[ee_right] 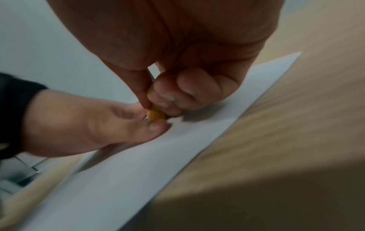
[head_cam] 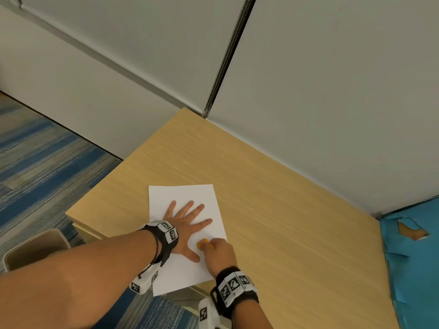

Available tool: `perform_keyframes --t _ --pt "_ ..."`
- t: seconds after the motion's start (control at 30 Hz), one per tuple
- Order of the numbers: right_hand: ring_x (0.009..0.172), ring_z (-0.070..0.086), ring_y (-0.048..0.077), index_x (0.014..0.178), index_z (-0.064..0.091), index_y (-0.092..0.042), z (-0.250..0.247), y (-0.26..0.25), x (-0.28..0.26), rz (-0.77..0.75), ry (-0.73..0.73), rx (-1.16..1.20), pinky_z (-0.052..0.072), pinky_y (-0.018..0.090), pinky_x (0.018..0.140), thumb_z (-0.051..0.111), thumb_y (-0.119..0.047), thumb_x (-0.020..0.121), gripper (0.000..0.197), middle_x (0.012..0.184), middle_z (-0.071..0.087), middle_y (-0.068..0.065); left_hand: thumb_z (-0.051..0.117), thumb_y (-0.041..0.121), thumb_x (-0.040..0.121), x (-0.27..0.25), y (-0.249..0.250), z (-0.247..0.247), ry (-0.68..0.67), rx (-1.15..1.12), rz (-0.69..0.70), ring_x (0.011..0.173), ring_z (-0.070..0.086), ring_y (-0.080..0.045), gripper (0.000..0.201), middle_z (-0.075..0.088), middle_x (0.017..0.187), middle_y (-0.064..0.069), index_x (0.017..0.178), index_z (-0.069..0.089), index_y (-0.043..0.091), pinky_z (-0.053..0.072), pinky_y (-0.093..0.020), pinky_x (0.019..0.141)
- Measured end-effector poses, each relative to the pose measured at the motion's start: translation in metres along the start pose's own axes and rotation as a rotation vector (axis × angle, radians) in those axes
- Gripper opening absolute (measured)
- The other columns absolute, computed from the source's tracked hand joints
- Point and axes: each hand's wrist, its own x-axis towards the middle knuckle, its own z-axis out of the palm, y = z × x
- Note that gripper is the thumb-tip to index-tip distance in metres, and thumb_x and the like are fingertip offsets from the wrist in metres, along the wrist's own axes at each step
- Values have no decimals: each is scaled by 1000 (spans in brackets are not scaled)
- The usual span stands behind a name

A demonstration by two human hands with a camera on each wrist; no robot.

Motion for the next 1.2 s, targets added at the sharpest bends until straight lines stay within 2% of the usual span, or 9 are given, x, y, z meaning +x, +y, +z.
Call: perform_keyframes --t 0.13,0.27,0.43,0.57,0.73,0.87,1.03,1.13,1.2 --pt "83 66 30 85 65 -7 -13 -4 13 68 97 35 51 35 73 57 -37 95 33 89 69 7 56 95 65 -2 2 -4 -24 -14 -28 151 -37 -26 127 -41 163 9 155 -23 50 -20 -74 111" --pt "71 61 23 78 66 -12 15 -4 -6 -51 -21 -49 44 30 63 55 -43 94 36 79 66 2 57 94 65 -1 3 -2 -1 -15 -46 152 -35 -26 132 -38 165 8 156 -24 45 -21 -73 111" --pt "68 57 19 85 64 -9 -22 -2 21 49 107 -5 41 29 59 56 -38 97 33 84 65 4 57 93 67 -4 4 -7 -33 -17 -36 151 -36 -26 131 -40 163 9 157 -24 44 -20 -73 112" --pt "60 52 13 70 57 -19 11 -9 -4 -81 -48 -97 36 26 54 56 -42 94 33 70 58 -4 58 92 68 -1 4 -5 -15 4 -50 152 -34 -28 129 -37 165 7 157 -23 46 -18 -74 112" --pt "61 55 16 72 60 -12 -13 -13 19 26 67 37 41 29 57 61 -34 94 31 72 61 0 58 95 65 -2 3 -6 -45 -10 -35 150 -38 -27 133 -41 162 9 156 -25 45 -22 -74 110" --pt "64 56 18 73 60 -16 14 -14 -3 -85 -25 -88 40 28 57 55 -39 95 33 73 63 0 60 90 69 -1 4 -6 -28 -1 -60 152 -35 -27 128 -39 164 8 156 -25 47 -17 -75 111" --pt "72 60 25 76 61 -9 -20 -15 26 38 59 -21 45 30 64 60 -35 94 32 81 65 6 58 95 64 -2 2 -4 -29 -5 -40 151 -37 -27 133 -40 163 9 156 -25 46 -24 -73 108" --pt "80 66 28 86 68 -6 4 -18 9 -32 3 -68 49 32 69 57 -37 93 34 87 70 8 57 95 66 -1 3 -6 -44 16 -50 151 -37 -28 132 -41 163 8 156 -27 45 -20 -75 111" --pt "76 63 25 81 66 -10 6 -17 8 -63 -48 -124 46 31 66 57 -39 93 33 83 68 6 56 95 66 0 4 -7 -37 17 -47 151 -37 -28 132 -42 162 8 155 -27 45 -19 -76 111"
